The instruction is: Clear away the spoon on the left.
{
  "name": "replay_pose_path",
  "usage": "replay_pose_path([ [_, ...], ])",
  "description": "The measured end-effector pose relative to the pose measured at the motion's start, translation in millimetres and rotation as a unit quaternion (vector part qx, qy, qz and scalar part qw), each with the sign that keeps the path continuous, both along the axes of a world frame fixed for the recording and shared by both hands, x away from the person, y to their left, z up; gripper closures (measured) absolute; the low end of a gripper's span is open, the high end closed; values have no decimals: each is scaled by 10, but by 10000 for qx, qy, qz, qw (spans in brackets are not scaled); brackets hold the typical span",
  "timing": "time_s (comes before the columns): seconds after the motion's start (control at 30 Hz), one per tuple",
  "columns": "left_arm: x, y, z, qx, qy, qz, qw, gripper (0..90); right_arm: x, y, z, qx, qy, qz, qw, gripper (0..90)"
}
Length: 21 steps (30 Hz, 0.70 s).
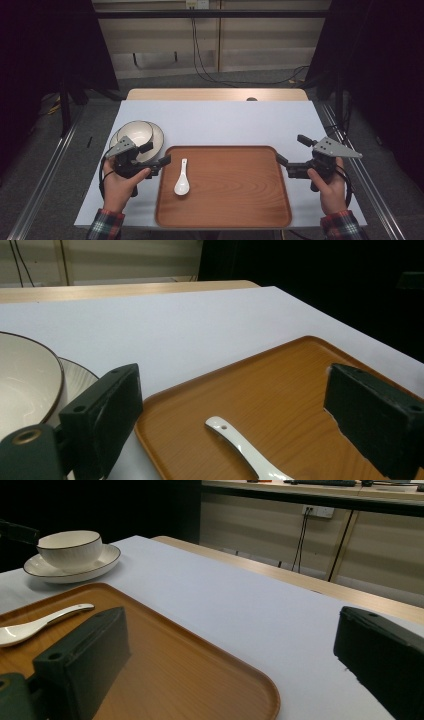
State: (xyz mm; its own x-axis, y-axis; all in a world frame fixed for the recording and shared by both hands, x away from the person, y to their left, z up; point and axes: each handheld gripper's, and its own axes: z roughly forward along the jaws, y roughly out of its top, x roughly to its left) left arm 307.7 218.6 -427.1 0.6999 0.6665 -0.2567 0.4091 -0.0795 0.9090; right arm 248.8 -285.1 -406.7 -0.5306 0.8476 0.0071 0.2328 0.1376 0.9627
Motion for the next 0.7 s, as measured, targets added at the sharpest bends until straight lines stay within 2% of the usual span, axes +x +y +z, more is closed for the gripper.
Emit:
replay_pose_path([
  [0.17, -8, 77, 50, 36, -34, 117, 9999, 69, 1, -3, -1, 4, 1, 14, 10000, 10],
  [0.2, -5, 92, 54, -18, -52, 106, 9999, 68, 0, 0, -1, -3, 2, -1, 10000, 10],
  [0.3, -10, 138, 78, 62, -89, 154, 9998, 59, 3, 0, -4, 2, 1, 4, 10000, 10],
  [0.7, -17, 313, 140, -45, -126, 331, 9994, 57, 4, -6, -4, -7, -1, 20, 10000, 10],
])
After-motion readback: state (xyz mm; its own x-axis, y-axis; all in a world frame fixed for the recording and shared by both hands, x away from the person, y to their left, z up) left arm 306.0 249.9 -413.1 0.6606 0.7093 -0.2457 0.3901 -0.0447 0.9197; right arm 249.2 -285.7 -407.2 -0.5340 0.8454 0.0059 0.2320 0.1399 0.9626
